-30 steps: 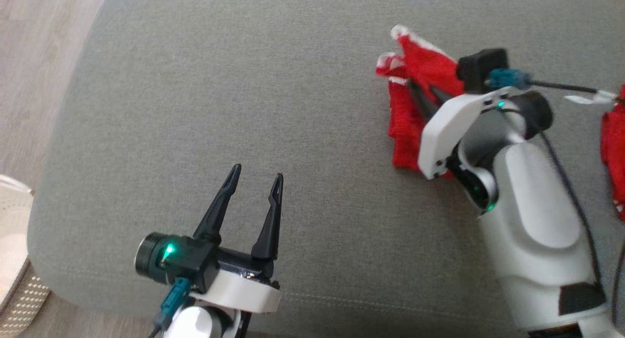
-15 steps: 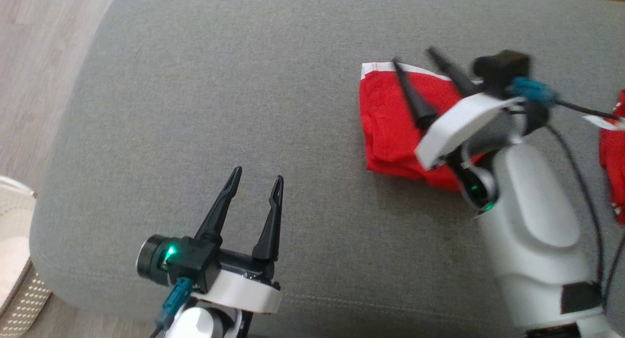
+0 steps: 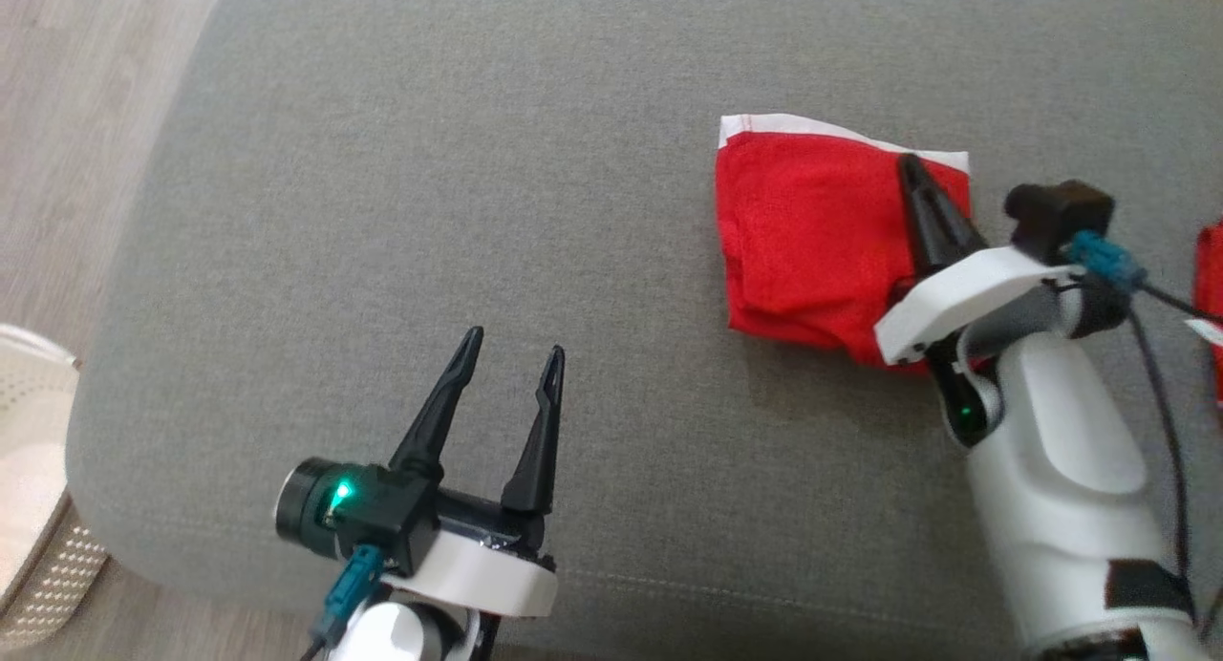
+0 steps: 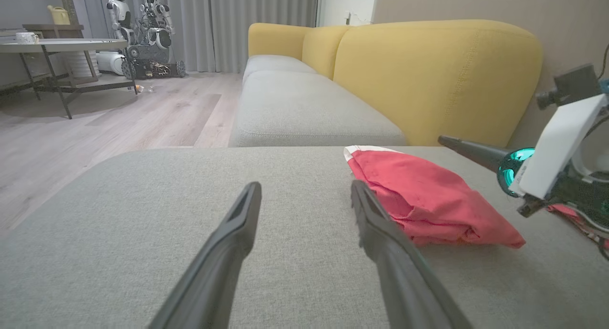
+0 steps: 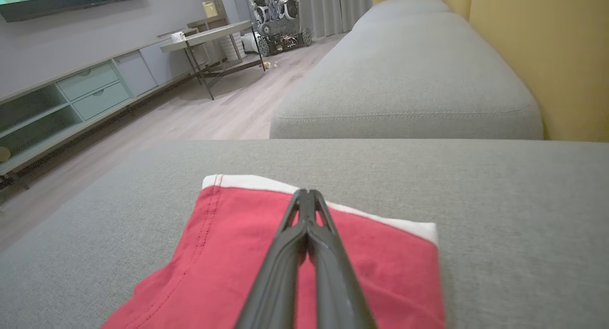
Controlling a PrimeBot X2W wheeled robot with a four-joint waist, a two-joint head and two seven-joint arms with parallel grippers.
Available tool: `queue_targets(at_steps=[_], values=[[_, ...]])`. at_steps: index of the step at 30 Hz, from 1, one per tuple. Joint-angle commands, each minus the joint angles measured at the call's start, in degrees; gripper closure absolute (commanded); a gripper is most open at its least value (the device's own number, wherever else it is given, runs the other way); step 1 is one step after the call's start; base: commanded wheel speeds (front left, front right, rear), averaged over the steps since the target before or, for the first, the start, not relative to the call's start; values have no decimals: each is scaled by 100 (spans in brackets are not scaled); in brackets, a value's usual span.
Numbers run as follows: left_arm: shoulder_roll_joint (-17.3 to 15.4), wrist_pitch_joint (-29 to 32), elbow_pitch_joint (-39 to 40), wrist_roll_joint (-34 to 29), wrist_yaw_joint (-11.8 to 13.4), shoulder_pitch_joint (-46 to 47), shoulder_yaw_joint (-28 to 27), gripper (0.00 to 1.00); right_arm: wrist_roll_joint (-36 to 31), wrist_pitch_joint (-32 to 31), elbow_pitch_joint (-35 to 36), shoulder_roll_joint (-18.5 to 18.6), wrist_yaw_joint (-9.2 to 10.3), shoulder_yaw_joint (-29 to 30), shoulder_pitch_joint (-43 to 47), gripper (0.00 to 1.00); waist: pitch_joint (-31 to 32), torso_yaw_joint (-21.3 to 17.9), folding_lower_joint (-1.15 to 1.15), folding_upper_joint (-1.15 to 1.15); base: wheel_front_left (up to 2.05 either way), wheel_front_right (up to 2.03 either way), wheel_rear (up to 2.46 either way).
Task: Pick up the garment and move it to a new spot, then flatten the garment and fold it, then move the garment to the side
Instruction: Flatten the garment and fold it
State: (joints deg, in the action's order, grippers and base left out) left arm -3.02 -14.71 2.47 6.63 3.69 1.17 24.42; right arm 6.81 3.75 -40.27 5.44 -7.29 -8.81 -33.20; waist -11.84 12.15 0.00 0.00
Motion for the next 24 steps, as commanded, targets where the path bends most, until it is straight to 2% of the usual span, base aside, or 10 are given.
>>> queue_targets(at_steps=[1,9,11,13,18,23,24], values=[[14,-29,183,-44,-24,153,-137,0,-32,174,-44,-133,-20,-150,-307,100,-38,49,0,0,0,0,0],[14,-29,133,-30,-63,278,-47,0,65,608,-1631,-246,-20,-415,-935,100,-202,291,0,0,0,0,0],[14,-29,129,-27,-62,292,-43,0,104,630,-1799,-250,-20,-450,-994,100,-216,316,0,0,0,0,0],[14,-29,116,-14,-65,320,-22,0,336,658,-2168,-254,-20,-713,-1067,100,-233,392,0,0,0,0,0],[14,-29,100,4,-36,332,-27,0,633,740,-2556,-255,-20,-1061,-1093,100,-221,411,0,0,0,0,0],[14,-29,100,17,17,301,-68,0,856,935,-2625,-256,-20,-1317,-1141,100,-124,244,0,0,0,0,0],[14,-29,108,13,27,291,-80,0,848,1008,-2589,-256,-20,-1290,-1189,84,-99,196,0,0,0,0,0]])
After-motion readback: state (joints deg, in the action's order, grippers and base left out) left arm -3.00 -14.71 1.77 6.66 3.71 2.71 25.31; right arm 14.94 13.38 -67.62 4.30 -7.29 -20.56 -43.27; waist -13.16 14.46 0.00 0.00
